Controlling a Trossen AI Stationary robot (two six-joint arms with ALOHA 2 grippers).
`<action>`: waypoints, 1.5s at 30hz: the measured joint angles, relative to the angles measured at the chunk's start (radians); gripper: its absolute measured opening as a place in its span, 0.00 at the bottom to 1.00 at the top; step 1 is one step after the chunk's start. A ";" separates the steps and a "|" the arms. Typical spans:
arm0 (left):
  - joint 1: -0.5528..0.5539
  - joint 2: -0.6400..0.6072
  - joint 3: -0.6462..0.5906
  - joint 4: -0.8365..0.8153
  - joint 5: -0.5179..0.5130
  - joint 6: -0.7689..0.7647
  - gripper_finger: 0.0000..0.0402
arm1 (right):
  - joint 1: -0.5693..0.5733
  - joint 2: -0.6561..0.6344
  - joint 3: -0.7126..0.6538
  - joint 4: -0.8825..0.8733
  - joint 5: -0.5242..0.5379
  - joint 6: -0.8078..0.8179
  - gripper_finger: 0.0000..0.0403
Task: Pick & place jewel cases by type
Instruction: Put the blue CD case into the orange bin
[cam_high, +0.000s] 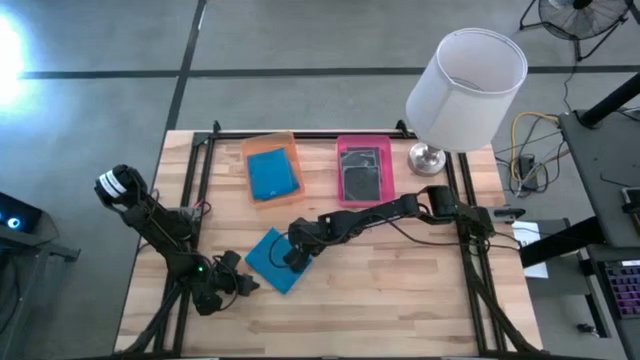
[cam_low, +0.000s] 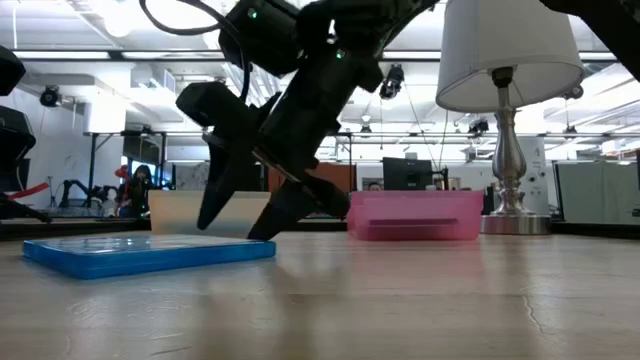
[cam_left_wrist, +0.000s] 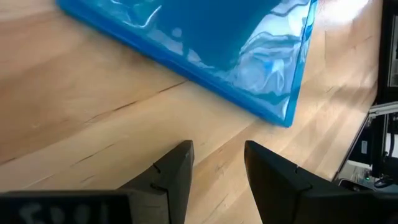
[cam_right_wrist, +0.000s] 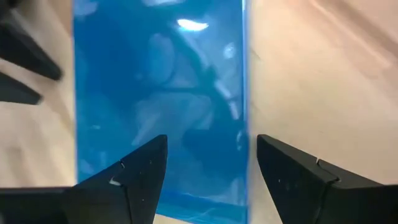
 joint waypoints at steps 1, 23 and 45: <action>0.000 0.000 0.000 0.001 0.000 0.000 0.34 | -0.003 0.018 0.001 0.011 -0.035 0.004 0.61; 0.066 0.000 0.001 0.043 0.003 0.080 0.34 | 0.008 0.077 0.000 0.496 -0.378 0.033 0.59; -0.215 -0.097 0.311 -0.287 -0.537 0.173 0.34 | 0.016 -0.181 -0.046 0.147 0.093 0.189 0.04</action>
